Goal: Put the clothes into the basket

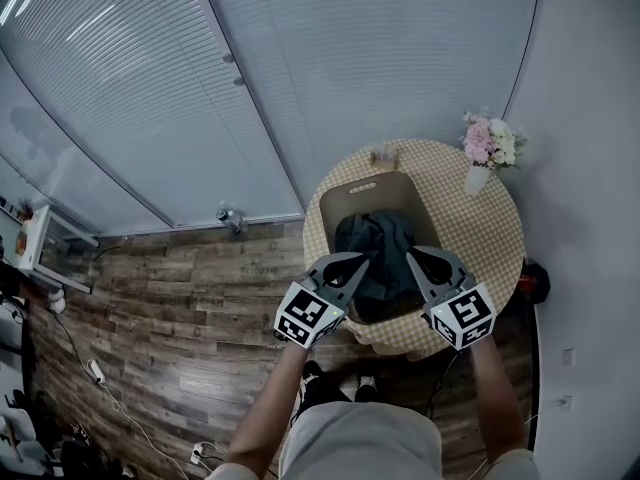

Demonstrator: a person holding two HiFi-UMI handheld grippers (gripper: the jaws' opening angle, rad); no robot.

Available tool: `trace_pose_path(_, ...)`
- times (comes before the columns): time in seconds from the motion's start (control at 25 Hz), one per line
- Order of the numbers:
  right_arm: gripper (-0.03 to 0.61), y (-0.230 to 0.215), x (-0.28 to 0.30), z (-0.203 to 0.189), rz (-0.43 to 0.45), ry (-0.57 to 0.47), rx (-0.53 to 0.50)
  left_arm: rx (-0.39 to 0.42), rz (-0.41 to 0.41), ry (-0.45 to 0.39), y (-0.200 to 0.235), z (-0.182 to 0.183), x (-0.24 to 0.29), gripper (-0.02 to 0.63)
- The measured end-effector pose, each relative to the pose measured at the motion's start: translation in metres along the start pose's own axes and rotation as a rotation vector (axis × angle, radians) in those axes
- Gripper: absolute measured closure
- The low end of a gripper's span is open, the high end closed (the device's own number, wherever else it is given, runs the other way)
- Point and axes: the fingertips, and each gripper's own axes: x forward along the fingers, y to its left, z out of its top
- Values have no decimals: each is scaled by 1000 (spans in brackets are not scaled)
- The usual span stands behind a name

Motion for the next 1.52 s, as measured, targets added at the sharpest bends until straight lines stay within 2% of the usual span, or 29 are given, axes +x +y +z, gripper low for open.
trace_pose_path(0.28, 558, 4, -7, -7, 10, 15, 16, -8, -7, -25, -10, 4, -1, 601)
trace_pose_path(0.68, 558, 25, -8, -8, 102, -3, 32, -3, 5, -34, -10, 5, -10, 601)
trace_pose_path(1.4, 558, 16, -12, -10, 89, 7, 58, 6, 6, -54, -13, 12, -14, 601)
trace_pose_path(1.52, 558, 16, -10, -10, 92, 1, 88, 3, 8, -55, -11, 11, -13, 601)
